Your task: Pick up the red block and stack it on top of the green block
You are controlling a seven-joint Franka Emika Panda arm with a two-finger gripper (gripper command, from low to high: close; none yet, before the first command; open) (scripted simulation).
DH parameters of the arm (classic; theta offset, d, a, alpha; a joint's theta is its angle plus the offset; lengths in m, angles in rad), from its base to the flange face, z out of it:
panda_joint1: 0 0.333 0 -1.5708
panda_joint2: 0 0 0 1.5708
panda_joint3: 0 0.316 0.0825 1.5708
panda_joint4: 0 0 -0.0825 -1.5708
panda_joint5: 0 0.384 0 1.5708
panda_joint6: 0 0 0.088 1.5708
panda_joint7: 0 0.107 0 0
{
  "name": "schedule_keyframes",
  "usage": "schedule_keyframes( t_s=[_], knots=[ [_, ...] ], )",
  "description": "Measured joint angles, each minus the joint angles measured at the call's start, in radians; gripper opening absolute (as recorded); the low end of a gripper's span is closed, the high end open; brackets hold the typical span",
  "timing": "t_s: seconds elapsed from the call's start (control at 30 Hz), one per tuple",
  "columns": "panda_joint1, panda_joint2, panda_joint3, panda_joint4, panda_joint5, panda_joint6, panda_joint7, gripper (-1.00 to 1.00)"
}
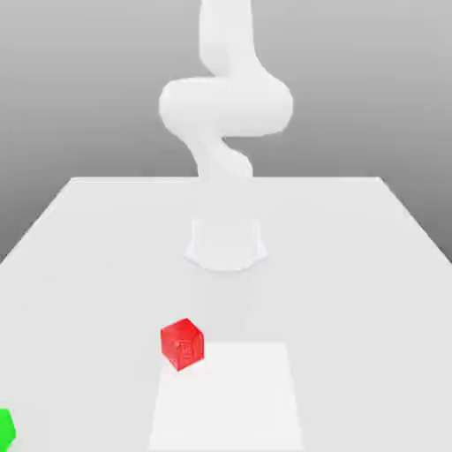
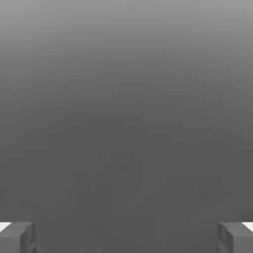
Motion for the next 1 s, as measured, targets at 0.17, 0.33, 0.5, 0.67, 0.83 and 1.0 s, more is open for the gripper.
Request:
schedule_keyframes(
  t_s=[0.17, 0.33, 0.5, 0.67, 0.83, 1.0],
  knots=[
    [-0.072, 0.155, 0.025, -0.149, 0.012, 0.119, 0.159, 0.0],
    [-0.14, 0.311, 0.05, -0.299, 0.018, 0.238, 0.325, 0.0],
    [-0.211, 0.49, 0.072, -0.462, 0.021, 0.37, 0.514, 0.0],
    [-0.248, 0.752, 0.057, -0.534, -0.013, 0.571, 0.655, 0.0],
    [-0.21, 0.923, 0.012, -0.515, -0.058, 0.716, 0.693, -1.0],
    [-0.211, 0.923, 0.012, -0.515, -0.06, 0.718, 0.695, -1.0]
  ],
)
